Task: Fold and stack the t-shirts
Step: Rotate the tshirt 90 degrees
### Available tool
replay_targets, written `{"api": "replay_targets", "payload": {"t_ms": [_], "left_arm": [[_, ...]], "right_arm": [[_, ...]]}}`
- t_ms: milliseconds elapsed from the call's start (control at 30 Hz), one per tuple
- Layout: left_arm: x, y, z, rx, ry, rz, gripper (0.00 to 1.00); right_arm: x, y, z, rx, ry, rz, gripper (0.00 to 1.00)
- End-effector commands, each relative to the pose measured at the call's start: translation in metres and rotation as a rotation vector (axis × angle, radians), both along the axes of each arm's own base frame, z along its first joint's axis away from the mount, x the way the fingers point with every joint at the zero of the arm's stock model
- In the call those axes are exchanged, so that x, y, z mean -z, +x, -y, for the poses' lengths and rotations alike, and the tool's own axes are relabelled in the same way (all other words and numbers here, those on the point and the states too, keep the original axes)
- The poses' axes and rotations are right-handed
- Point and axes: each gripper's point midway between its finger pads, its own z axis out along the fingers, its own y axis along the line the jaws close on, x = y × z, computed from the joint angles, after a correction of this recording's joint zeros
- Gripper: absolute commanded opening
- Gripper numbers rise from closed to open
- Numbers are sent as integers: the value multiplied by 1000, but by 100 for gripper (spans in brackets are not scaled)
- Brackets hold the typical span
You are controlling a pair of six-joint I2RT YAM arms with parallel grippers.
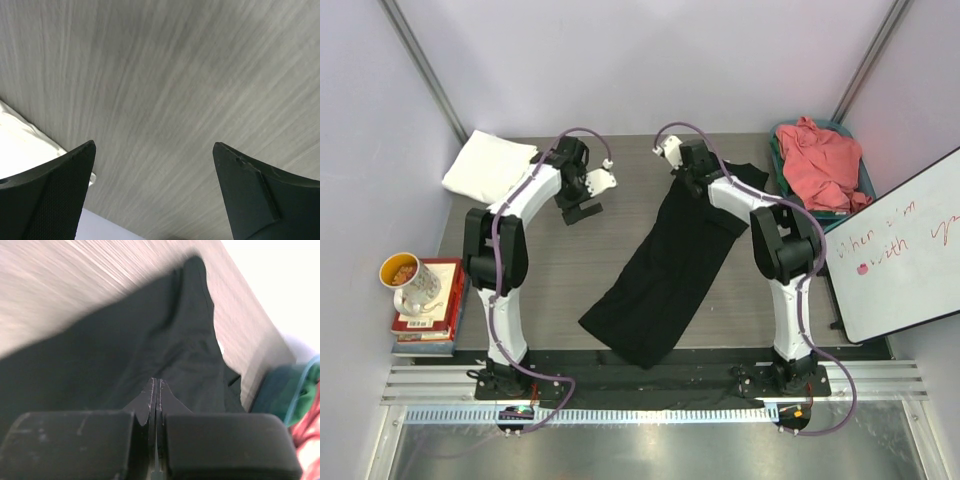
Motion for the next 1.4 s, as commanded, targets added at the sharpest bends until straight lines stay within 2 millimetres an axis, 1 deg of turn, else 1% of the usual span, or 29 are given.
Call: {"api": "replay_targets", "payload": {"t_ms": [0, 33, 100, 133, 233, 267, 300, 333, 367, 400, 433, 467, 500, 667, 733, 767, 800, 833, 900, 933, 1033, 1067, 1100, 1167, 1200, 1267, 1300, 1333, 1367], "left_arm": [[-32, 1, -11, -2, -7, 122, 100], [-32, -2, -14, -2, 1, 123, 100], [-31, -7, -19, -15, 8, 118, 100], [-31, -8, -23, -26, 9, 117, 100], [-30, -11, -35, -63, 12, 111, 100], [-29, -12, -39, -70, 16, 107, 100], [-29, -12, -41, -79, 18, 106, 100], [-29, -11, -48, -96, 26, 109, 100], [-29, -11, -52, -103, 30, 107, 100], [-30, -11, -55, -112, 32, 110, 100], [-31, -10, -60, -128, 35, 115, 100], [-32, -10, -63, -138, 43, 116, 100], [-31, -9, -66, -147, 46, 116, 100], [-28, -6, -86, -217, 78, 125, 100], [-27, -5, -92, -234, 94, 140, 100], [-25, -5, -94, -238, 102, 138, 100], [-25, -4, -96, -244, 113, 142, 100], [-25, -4, -97, -250, 119, 146, 100], [-24, -3, -99, -259, 126, 149, 100], [-24, -3, -99, -260, 128, 147, 100], [-24, -1, -100, -272, 133, 157, 100], [-24, -1, -101, -277, 133, 157, 100], [-24, 0, -101, -282, 131, 160, 100], [-24, 0, -100, -287, 129, 162, 100], [-23, 0, -100, -294, 126, 161, 100], [-24, 0, -100, -301, 122, 164, 100], [-23, 0, -99, -307, 118, 164, 100], [-23, -1, -99, -310, 115, 162, 100], [-23, -1, -98, -309, 107, 162, 100]], "right_arm": [[-6, 42, 17, 112, -13, 110, 1], [10, 47, 18, 113, -23, 90, 1], [11, 55, 16, 109, -29, 98, 1], [24, 57, 15, 105, -39, 82, 1], [37, 61, 11, 89, -43, 67, 1], [50, 63, 11, 88, -53, 51, 1], [47, 69, 8, 86, -48, 64, 1], [51, 70, 8, 85, -56, 55, 1], [70, 71, 7, 81, -69, 27, 1], [65, 78, 3, 72, -66, 42, 1], [73, 80, 2, 64, -75, 28, 1], [88, 81, 0, 56, -83, 9, 1], [82, 90, -7, 37, -68, 26, 1], [101, 109, -30, -35, -44, 18, 1], [107, 115, -48, -99, -46, 31, 1], [101, 120, -57, -129, -48, 53, 1], [112, 119, -63, -154, -61, 46, 1], [113, 116, -78, -200, -61, 53, 1], [113, 114, -93, -260, -87, 78, 1], [113, 109, -109, -304, -79, 81, 1], [109, 99, -131, -371, -72, 86, 1], [106, 91, -147, -411, -66, 89, 1], [113, 84, -151, -437, -80, 78, 1], [105, 78, -162, -447, -86, 124, 1], [89, 84, -168, -429, -79, 208, 1], [74, 90, -164, -354, -108, 307, 2], [50, 100, -154, -256, -116, 414, 5], [38, 104, -149, -213, -109, 453, 11], [23, 108, -146, -177, -91, 491, 13]]}}
